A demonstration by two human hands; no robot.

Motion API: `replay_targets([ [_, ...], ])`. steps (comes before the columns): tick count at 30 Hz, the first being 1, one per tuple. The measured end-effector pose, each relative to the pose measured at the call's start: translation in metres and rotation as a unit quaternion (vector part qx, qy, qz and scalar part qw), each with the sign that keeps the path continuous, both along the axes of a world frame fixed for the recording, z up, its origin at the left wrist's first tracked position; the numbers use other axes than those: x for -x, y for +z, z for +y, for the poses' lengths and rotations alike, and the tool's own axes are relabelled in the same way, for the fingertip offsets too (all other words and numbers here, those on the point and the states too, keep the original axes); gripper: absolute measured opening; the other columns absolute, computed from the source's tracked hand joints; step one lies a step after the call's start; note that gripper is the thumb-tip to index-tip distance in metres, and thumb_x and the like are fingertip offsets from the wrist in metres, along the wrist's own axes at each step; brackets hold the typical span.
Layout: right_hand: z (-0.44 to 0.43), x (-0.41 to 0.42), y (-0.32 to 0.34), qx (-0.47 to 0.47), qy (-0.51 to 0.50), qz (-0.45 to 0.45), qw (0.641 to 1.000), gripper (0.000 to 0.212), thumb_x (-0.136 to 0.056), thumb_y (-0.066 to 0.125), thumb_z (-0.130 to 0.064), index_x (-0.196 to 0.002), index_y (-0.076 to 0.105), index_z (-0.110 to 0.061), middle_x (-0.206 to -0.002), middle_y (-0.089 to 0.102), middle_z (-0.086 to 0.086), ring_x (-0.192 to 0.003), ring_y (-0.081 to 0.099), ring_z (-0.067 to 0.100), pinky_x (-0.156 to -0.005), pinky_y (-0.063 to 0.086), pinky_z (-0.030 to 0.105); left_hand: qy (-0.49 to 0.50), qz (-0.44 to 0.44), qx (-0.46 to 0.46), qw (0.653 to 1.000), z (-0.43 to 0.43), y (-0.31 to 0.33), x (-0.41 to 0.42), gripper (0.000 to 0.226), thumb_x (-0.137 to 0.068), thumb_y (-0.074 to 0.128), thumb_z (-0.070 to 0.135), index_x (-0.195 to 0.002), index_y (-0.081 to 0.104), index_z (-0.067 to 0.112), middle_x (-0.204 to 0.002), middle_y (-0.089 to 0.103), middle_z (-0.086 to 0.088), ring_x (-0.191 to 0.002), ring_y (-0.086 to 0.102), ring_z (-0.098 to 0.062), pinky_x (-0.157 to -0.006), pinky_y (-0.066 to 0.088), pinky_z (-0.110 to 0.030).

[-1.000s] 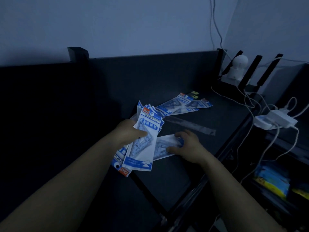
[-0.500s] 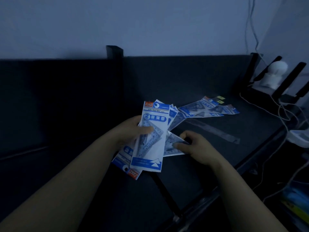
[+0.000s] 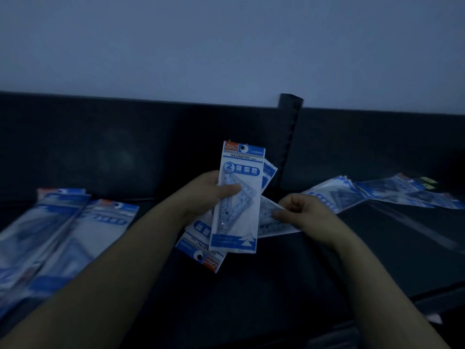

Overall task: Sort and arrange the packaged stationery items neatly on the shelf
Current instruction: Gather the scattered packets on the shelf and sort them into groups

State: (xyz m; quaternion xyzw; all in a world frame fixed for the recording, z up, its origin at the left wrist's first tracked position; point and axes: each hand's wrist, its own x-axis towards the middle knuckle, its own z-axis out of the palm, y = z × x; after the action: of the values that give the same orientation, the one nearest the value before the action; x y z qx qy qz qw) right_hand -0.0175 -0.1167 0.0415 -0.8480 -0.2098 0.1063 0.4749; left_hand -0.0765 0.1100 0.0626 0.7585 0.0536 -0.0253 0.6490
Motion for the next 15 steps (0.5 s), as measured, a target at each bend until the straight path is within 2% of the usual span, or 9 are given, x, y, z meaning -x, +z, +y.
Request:
replay_targets([
  [3, 0.048, 0.026, 0.008, -0.007, 0.025, 0.016, 1.000, 0.015, -0.081, 0.074, -0.020, -0.086, 0.067, -0.008, -0.082, 0.072, 0.012, -0.069, 0.060, 0.013, -0.065, 0.045, 0.025, 0.041, -0.003, -0.012, 0.999, 0.042, 0.010, 0.040, 0.017, -0.095, 0.057, 0.018, -0.110, 0.065, 0.013, -0.102, 0.072, -0.006, -0.087, 0.069, -0.020, -0.075, 0.055, -0.033],
  [6, 0.095, 0.046, 0.005, 0.025, 0.034, -0.001, 0.999, 0.011, -0.081, 0.073, -0.023, -0.084, 0.067, -0.014, -0.079, 0.071, 0.005, -0.066, 0.060, 0.009, -0.064, 0.046, 0.025, 0.102, 0.020, -0.015, 0.994, 0.088, 0.017, 0.081, 0.012, -0.095, 0.056, 0.017, -0.100, 0.066, 0.013, -0.094, 0.072, -0.005, -0.078, 0.069, -0.017, -0.068, 0.055, -0.030],
  [9, 0.141, 0.067, -0.005, 0.054, 0.032, -0.027, 0.998, 0.010, -0.083, 0.070, -0.024, -0.088, 0.067, -0.016, -0.082, 0.069, 0.001, -0.067, 0.060, 0.008, -0.056, 0.044, 0.019, 0.170, 0.046, -0.022, 0.984, 0.131, 0.014, 0.118, 0.011, -0.095, 0.058, 0.016, -0.099, 0.065, 0.009, -0.099, 0.071, -0.012, -0.086, 0.067, -0.026, -0.080, 0.054, -0.038],
  [11, 0.169, 0.081, -0.014, 0.067, 0.034, -0.047, 0.996, 0.008, -0.085, 0.067, -0.023, -0.089, 0.066, -0.016, -0.082, 0.066, -0.001, -0.066, 0.057, 0.005, -0.051, 0.040, 0.016, 0.200, 0.062, -0.068, 0.975, 0.155, 0.007, 0.138, 0.014, -0.093, 0.060, 0.020, -0.102, 0.065, 0.009, -0.101, 0.070, -0.012, -0.091, 0.067, -0.028, -0.085, 0.053, -0.042],
  [15, 0.211, 0.104, -0.030, 0.086, 0.039, -0.078, 0.993, 0.002, -0.086, 0.062, -0.015, -0.087, 0.063, -0.015, -0.084, 0.063, -0.001, -0.070, 0.057, 0.010, -0.056, 0.042, 0.020, 0.242, 0.076, -0.194, 0.948, 0.188, -0.009, 0.167, 0.023, -0.090, 0.065, 0.022, -0.108, 0.065, 0.008, -0.101, 0.067, -0.007, -0.087, 0.063, -0.022, -0.074, 0.048, -0.031],
])
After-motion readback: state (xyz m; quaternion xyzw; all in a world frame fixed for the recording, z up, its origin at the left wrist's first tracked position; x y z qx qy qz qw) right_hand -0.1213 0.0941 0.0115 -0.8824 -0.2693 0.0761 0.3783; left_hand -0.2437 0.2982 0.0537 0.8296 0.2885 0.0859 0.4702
